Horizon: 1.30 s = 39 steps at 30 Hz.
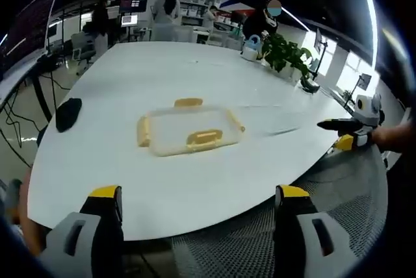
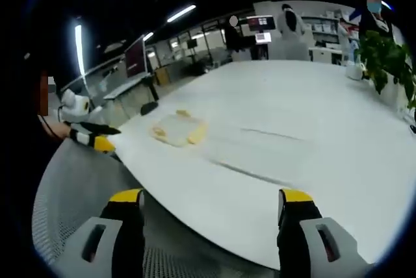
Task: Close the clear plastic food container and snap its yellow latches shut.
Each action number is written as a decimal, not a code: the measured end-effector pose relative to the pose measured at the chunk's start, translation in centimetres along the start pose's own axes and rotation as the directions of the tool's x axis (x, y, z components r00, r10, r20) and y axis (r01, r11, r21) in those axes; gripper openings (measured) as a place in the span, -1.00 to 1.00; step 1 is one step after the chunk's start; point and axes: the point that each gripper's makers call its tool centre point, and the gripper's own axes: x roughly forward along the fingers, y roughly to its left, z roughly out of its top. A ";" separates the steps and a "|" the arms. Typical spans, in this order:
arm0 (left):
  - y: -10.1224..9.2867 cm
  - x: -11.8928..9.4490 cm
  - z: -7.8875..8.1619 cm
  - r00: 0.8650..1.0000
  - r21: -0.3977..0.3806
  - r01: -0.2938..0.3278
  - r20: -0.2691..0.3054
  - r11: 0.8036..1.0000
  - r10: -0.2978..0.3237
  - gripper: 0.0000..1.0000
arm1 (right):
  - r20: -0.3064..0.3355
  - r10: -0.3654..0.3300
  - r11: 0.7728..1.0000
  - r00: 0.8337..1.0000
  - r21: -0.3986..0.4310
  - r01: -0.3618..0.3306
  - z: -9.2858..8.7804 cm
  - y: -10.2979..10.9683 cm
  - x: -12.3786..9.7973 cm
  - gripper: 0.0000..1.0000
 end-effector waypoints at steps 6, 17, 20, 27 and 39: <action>0.0 0.0 -0.2 1.000 0.003 0.002 -0.019 1.000 -0.001 0.98 | 0.022 0.014 1.000 1.000 0.006 -0.015 0.4 0.1 0.0 0.94; -0.1 0.0 0.3 1.000 0.022 0.006 -0.006 1.000 -0.006 0.97 | 0.046 0.019 0.999 0.999 -0.027 -0.017 1.2 0.3 -0.3 0.75; -0.2 0.1 0.3 1.000 0.038 0.010 -0.013 0.999 -0.009 0.97 | 0.058 0.020 0.999 0.998 -0.036 -0.018 1.4 0.3 -0.3 0.71; -0.4 0.0 0.4 1.000 0.041 0.023 -0.013 0.999 -0.023 0.95 | 0.098 0.006 1.000 0.995 -0.020 -0.004 2.2 0.0 -0.6 0.71; -1.2 -0.1 1.9 0.999 0.068 0.037 0.011 0.997 -0.038 0.87 | 0.133 0.031 0.999 0.991 -0.033 -0.026 3.2 0.5 -1.0 0.64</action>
